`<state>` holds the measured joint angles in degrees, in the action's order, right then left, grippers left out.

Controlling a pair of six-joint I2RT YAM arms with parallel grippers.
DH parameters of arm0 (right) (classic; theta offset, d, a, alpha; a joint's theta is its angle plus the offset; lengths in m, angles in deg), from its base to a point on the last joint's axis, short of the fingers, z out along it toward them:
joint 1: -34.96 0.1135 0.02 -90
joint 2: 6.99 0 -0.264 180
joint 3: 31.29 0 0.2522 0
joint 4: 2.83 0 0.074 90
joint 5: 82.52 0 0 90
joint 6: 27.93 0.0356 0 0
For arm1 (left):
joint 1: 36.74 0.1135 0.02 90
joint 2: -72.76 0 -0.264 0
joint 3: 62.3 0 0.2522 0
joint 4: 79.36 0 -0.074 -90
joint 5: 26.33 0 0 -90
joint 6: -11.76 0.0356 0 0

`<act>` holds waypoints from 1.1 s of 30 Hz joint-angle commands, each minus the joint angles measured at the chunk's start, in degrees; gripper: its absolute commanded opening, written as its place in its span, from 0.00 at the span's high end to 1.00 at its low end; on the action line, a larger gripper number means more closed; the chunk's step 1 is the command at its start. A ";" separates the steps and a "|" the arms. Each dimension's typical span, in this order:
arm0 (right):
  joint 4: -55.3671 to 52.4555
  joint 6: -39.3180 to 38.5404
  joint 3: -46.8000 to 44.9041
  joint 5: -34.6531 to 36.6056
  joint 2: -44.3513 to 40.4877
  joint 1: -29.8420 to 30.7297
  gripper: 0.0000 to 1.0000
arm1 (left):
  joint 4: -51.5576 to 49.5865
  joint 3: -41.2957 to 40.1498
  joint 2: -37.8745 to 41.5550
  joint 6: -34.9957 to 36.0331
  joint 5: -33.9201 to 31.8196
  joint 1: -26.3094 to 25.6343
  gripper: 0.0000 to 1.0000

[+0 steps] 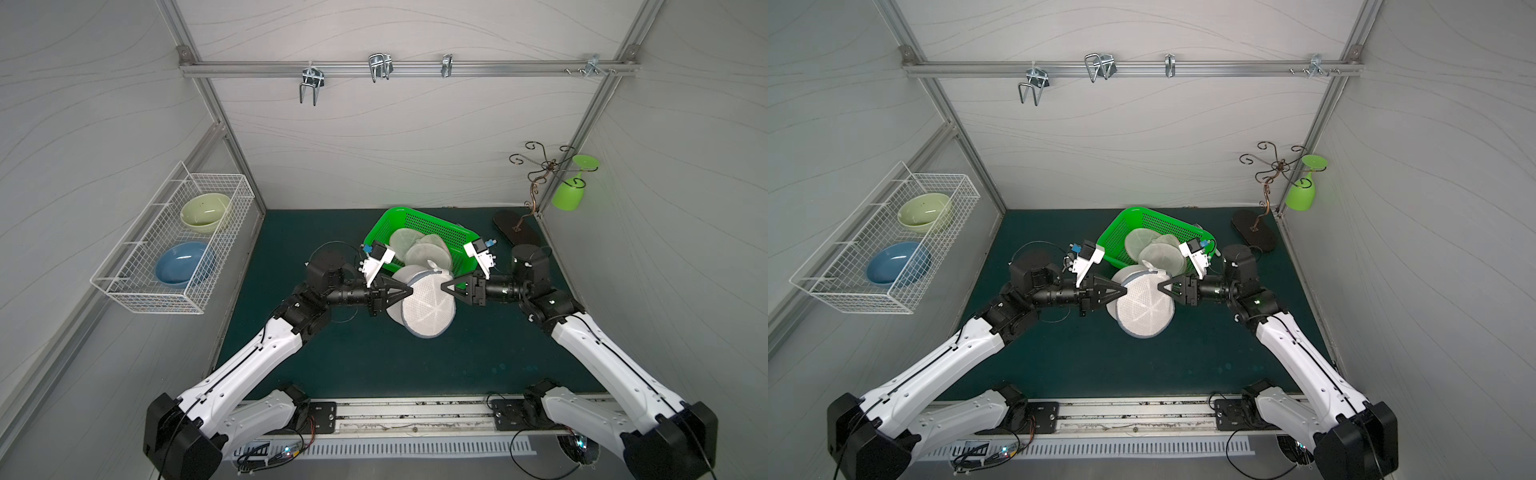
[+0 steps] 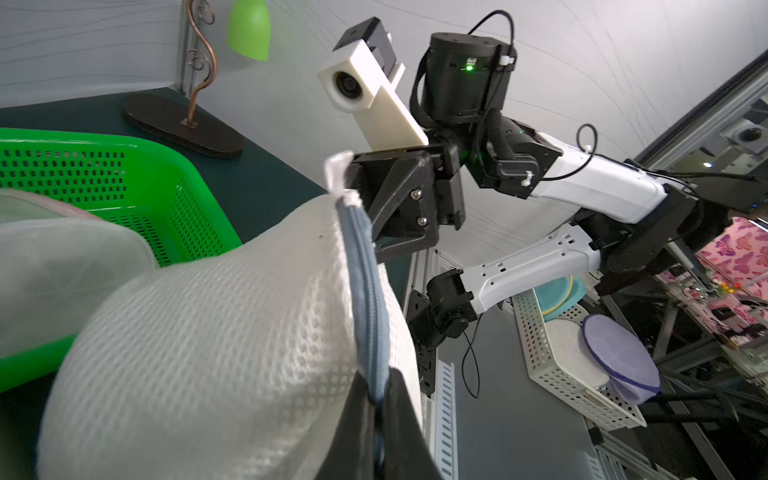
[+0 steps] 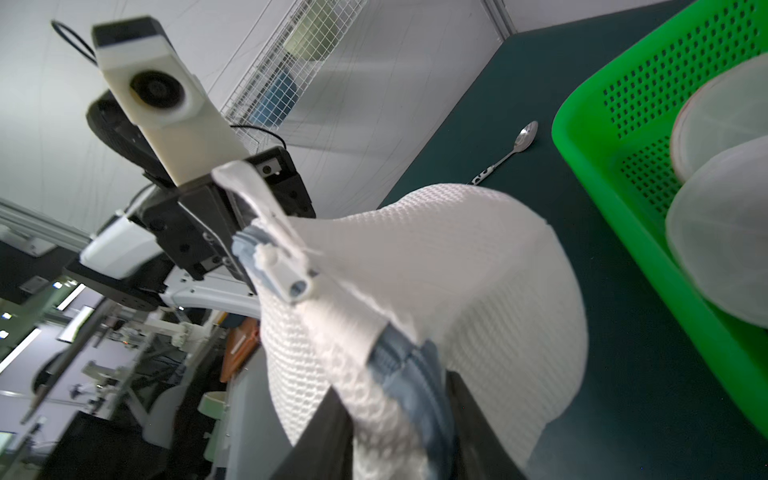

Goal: Turn the laundry bag inside out
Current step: Zip the zipper on the laundry bag, then place the laundry bag at the center of the board.

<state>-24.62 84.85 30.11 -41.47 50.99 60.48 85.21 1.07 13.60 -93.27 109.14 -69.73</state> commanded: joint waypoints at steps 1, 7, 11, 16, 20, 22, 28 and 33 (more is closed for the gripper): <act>2.93 1.02 1.18 -2.77 -0.09 1.55 0.80 | -4.88 3.64 -0.41 3.57 -8.37 -0.16 1.00; 3.76 5.18 4.26 1.37 4.34 5.92 0.97 | -10.57 4.23 1.96 5.42 -16.81 -0.21 0.90; 7.15 11.01 6.67 5.66 9.30 10.11 1.00 | -15.43 3.99 7.52 6.55 -28.58 -0.19 0.52; 11.96 16.68 11.50 9.94 16.93 16.24 1.00 | -23.03 6.23 17.34 8.06 -53.58 -0.17 0.25; 15.10 19.98 17.35 15.27 25.49 22.80 1.00 | -25.86 7.60 23.21 9.91 -64.88 -0.21 0.24; 18.60 22.85 19.61 18.58 30.82 25.86 1.00 | -27.12 7.67 24.95 9.61 -68.74 -0.17 0.22; 30.60 35.20 27.20 20.60 47.05 28.80 1.00 | -29.03 6.29 27.87 7.77 -70.19 -0.18 0.19; 31.31 37.77 25.99 22.97 52.50 28.60 1.00 | -29.84 4.75 28.22 5.42 -67.58 -0.20 0.16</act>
<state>2.46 119.08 56.21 -20.88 102.92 89.46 55.07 6.51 41.27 -86.12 41.56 -69.80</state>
